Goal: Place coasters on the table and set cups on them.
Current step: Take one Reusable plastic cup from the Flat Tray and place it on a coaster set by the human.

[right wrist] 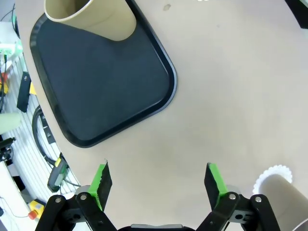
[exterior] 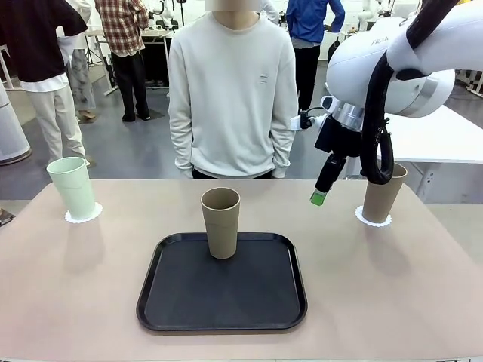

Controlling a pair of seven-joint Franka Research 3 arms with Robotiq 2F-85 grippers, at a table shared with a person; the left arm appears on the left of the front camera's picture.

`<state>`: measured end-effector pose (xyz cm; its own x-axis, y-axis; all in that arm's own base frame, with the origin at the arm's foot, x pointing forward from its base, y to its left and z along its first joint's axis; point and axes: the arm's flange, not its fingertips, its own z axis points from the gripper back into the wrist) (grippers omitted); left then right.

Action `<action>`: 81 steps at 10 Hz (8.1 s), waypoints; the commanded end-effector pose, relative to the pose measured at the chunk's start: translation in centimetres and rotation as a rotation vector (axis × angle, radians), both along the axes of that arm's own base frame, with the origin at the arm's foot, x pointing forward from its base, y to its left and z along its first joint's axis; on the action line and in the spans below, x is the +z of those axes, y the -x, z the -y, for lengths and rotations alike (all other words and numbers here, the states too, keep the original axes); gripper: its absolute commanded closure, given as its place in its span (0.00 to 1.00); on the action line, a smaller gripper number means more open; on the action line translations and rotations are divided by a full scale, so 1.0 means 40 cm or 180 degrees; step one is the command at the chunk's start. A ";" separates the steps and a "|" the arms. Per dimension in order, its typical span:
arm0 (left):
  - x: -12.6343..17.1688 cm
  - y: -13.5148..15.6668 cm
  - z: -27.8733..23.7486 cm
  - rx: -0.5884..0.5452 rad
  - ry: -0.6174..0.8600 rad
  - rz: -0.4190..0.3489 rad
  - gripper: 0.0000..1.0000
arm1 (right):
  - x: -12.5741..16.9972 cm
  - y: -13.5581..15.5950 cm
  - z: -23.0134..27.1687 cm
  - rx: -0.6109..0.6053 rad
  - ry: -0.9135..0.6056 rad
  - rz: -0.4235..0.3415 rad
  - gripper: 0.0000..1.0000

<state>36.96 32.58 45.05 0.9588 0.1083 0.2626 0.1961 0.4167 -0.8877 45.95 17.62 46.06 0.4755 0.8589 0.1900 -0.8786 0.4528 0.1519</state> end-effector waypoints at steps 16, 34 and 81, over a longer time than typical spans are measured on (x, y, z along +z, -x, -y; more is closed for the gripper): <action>0.005 0.003 -0.001 0.0029 -0.0015 -0.0014 0.00 | -0.404 -0.010 0.076 0.1117 -0.3752 0.1091 0.00; 0.005 0.003 -0.001 0.0029 -0.0015 -0.0014 0.00 | -0.503 -0.049 -0.153 0.1495 -0.3619 0.1191 0.00; 0.005 0.003 -0.001 0.0029 -0.0015 -0.0014 0.00 | -0.272 -0.369 -0.229 0.1180 -0.3989 0.0955 0.16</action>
